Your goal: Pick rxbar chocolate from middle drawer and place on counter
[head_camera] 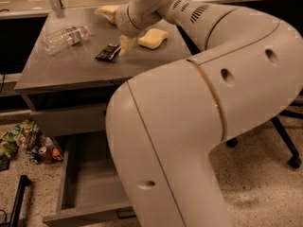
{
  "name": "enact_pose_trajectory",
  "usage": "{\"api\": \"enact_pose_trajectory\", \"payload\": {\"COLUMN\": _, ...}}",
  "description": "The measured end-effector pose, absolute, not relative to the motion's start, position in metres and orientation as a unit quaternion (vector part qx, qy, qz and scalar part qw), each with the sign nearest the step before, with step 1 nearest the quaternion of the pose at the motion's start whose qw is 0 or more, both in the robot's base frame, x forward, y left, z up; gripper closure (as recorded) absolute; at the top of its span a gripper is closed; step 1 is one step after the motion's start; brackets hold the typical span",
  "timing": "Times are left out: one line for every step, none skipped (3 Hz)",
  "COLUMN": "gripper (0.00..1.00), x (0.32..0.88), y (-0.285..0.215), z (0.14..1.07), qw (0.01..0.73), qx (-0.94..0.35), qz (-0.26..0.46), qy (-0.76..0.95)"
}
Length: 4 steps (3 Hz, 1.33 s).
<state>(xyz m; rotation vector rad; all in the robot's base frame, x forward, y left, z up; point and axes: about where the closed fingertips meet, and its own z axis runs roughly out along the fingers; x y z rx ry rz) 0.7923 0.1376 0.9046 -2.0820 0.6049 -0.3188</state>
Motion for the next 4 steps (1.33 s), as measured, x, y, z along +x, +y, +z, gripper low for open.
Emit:
{"api": "enact_pose_trajectory", "payload": {"gripper": 0.00, "x": 0.781, "y": 0.126, "z": 0.921, "qw": 0.468, "qx": -0.841, "qz": -0.126, "qy": 0.239}}
{"api": "enact_pose_trajectory", "payload": {"gripper": 0.00, "x": 0.761, "y": 0.099, "z": 0.950, "qw": 0.495, "qx": -0.823, "qz": -0.145, "qy": 0.237}}
{"api": "enact_pose_trajectory", "payload": {"gripper": 0.00, "x": 0.724, "y": 0.067, "z": 0.980, "qw": 0.521, "qx": -0.801, "qz": -0.182, "qy": 0.231}}
{"api": "enact_pose_trajectory", "payload": {"gripper": 0.00, "x": 0.694, "y": 0.050, "z": 1.004, "qw": 0.536, "qx": -0.789, "qz": -0.201, "qy": 0.225}}
